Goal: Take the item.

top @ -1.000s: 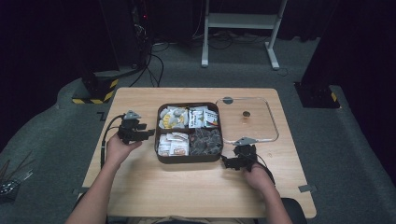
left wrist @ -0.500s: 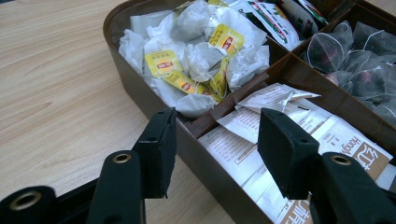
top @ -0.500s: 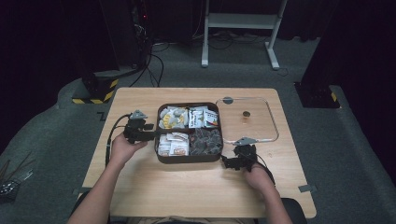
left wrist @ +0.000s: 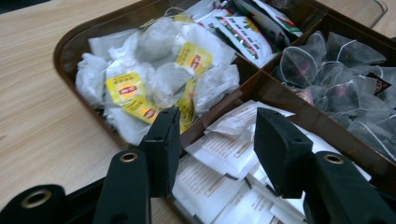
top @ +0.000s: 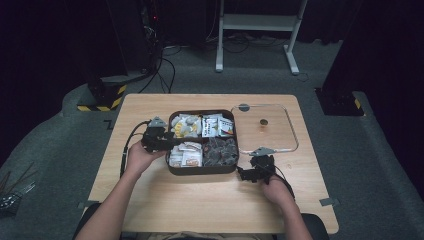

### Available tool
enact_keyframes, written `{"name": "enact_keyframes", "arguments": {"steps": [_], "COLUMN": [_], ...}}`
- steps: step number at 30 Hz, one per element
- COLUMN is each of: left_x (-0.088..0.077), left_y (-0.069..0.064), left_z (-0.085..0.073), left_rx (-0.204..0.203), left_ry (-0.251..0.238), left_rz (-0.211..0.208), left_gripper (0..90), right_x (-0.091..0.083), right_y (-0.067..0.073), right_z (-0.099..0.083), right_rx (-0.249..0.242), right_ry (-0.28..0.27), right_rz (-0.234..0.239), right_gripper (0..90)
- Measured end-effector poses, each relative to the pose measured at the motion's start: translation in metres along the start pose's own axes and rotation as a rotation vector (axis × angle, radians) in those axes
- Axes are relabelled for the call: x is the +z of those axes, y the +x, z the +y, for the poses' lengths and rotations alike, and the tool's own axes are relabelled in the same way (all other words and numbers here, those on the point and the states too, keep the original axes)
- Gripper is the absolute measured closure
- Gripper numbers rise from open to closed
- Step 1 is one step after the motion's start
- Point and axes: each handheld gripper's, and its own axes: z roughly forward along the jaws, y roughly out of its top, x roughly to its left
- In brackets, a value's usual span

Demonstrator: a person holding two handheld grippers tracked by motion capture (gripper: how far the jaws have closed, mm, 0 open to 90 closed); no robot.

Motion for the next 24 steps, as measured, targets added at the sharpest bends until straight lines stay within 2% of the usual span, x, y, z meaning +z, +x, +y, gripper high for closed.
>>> {"name": "enact_keyframes", "arguments": {"steps": [6, 10, 15, 24], "left_x": [0.007, 0.014, 0.023, 0.031], "left_y": [-0.007, -0.012, -0.013, -0.01], "left_z": [0.002, 0.002, 0.001, -0.003], "left_rx": [0.029, 0.055, 0.056, 0.053], "left_ry": [-0.012, 0.005, 0.029, 0.053], "left_rz": [-0.028, -0.039, -0.058, -0.06], "left_gripper": [52.9, 54.0, 55.8, 60.1], "right_x": [-0.001, -0.001, -0.002, -0.004], "right_y": [0.0, 0.001, 0.001, 0.002], "right_z": [-0.001, -0.001, -0.002, -0.004], "right_rx": [0.002, 0.002, 0.004, 0.006], "right_ry": [0.002, 0.002, 0.001, 0.001], "right_rz": [-0.001, -0.004, -0.005, -0.007], "right_gripper": [7.9, 8.0, 7.9, 8.0]}}
